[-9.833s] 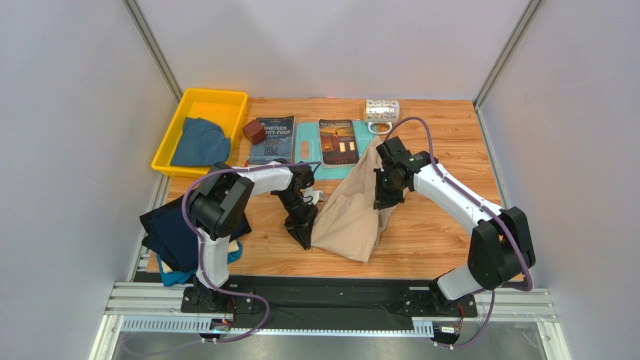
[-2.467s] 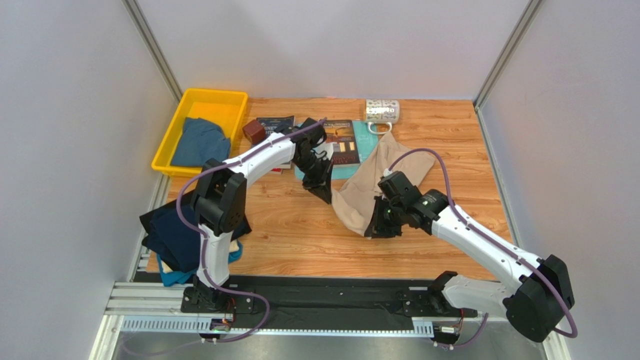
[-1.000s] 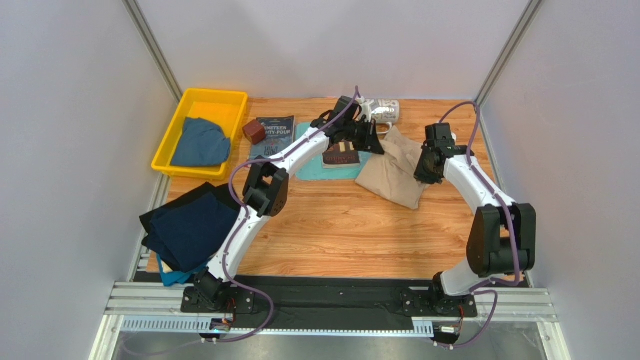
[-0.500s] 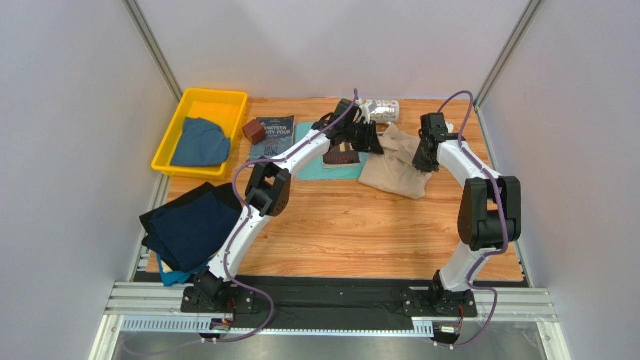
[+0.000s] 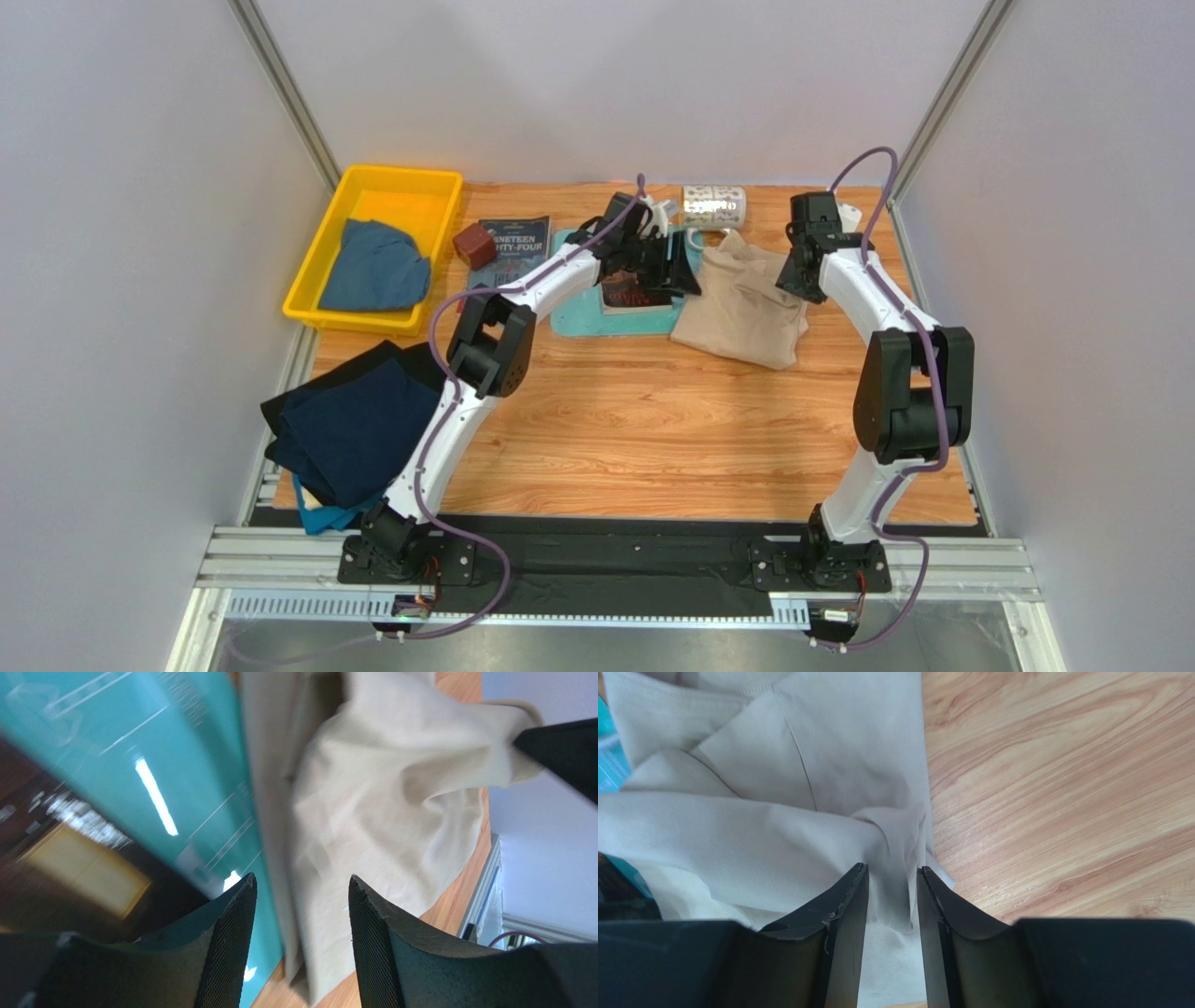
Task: Fold and stack the t-shirts
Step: Fold the tshirt
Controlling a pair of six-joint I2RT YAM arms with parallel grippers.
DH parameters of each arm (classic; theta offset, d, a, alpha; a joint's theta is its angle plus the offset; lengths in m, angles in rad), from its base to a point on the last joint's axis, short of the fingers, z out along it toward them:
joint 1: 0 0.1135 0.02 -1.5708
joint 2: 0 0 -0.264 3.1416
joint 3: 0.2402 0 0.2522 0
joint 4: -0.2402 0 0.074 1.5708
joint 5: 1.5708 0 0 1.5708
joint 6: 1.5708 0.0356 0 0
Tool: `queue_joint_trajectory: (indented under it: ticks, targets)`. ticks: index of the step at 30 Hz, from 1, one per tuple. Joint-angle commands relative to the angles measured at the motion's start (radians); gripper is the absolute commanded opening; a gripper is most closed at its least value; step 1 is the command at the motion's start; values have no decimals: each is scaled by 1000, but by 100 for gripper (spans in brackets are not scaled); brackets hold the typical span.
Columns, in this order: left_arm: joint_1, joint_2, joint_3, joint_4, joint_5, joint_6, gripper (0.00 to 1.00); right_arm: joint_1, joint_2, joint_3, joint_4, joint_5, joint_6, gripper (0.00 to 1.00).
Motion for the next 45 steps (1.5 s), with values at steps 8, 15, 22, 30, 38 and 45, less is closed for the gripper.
queue_joint_trajectory:
  ticks: [8,15,22,30,38,45]
  targets:
    - [33,-353,-334,92,49,-28,58,-19,-79,141,-81,-95,-28,40]
    - [11,-338,-349,129,98,-70,53,27,-110,115,-129,-337,-49,30]
    - [-45,-216,-239,161,153,-125,42,28,-7,67,-94,-371,-60,23]
    - [-110,-84,-170,204,167,-183,35,27,188,167,-87,-317,-91,18]
    - [-134,-60,-206,209,147,-194,8,-3,301,283,-92,-228,-104,15]
    - [-138,-47,-200,195,147,-192,6,-46,392,395,-98,-216,-112,14]
